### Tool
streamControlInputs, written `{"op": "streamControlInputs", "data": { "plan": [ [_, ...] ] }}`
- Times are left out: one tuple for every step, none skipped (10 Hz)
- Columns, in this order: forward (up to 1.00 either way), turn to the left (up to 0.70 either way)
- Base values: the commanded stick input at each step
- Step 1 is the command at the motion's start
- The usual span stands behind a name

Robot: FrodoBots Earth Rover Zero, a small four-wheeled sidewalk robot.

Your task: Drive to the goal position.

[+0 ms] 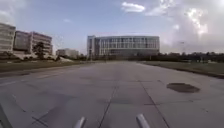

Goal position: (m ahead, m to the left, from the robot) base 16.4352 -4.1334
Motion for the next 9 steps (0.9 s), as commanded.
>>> {"op": "streamControlInputs", "data": {
  "plan": [
    [0.7,0.0],
    [0.7,0.0],
    [0.7,0.0],
    [0.7,0.0],
    [0.7,0.0],
    [0.7,0.0],
    [0.7,0.0],
    [0.7,0.0],
    [0.7,0.0]
  ]
}}
